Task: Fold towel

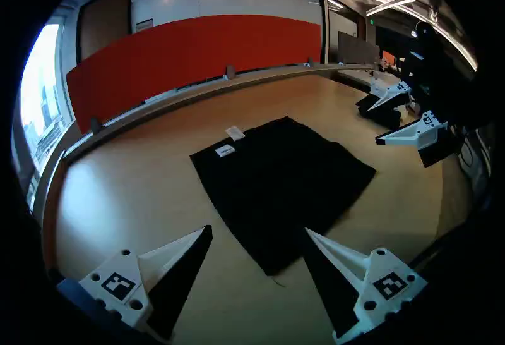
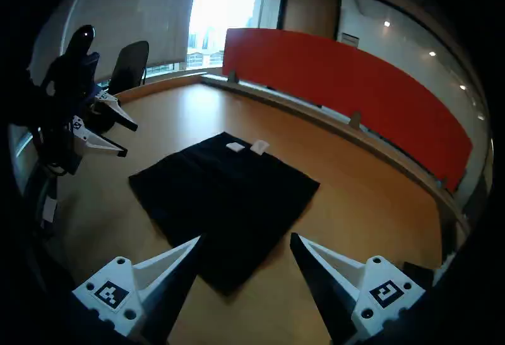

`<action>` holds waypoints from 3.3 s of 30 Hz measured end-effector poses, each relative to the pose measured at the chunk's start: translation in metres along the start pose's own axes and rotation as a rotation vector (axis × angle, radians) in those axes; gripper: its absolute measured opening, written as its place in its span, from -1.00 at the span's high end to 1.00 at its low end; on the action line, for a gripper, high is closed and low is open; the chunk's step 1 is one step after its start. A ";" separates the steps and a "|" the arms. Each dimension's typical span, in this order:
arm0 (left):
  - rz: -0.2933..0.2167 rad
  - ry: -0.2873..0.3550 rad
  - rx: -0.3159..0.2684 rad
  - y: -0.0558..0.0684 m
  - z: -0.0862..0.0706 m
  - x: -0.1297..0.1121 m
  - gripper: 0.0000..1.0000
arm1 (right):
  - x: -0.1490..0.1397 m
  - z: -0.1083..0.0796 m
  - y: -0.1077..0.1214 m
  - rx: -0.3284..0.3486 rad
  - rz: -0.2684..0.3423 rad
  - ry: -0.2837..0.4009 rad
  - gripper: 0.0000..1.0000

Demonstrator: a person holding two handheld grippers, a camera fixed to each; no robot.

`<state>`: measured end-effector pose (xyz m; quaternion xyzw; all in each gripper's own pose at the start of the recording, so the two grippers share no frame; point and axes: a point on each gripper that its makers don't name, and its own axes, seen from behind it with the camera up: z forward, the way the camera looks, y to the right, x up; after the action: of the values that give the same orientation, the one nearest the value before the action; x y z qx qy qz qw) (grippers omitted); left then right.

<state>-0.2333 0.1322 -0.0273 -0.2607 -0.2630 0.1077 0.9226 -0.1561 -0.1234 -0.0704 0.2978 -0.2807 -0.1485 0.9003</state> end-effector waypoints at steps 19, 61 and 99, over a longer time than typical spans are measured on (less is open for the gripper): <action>0.026 -0.146 -0.055 0.013 0.029 -0.051 -0.95 | -0.058 0.019 -0.020 0.063 -0.014 -0.133 -1.00; 0.032 -0.246 -0.100 0.028 0.041 -0.069 -0.75 | -0.085 0.027 -0.038 0.171 0.007 -0.224 -0.34; -0.046 -0.244 -0.072 0.031 0.034 -0.043 0.77 | -0.057 0.013 -0.026 0.127 0.045 -0.161 0.63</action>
<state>-0.2902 0.1582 -0.0376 -0.2722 -0.3830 0.1079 0.8761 -0.2117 -0.1246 -0.1011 0.3349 -0.3676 -0.1334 0.8573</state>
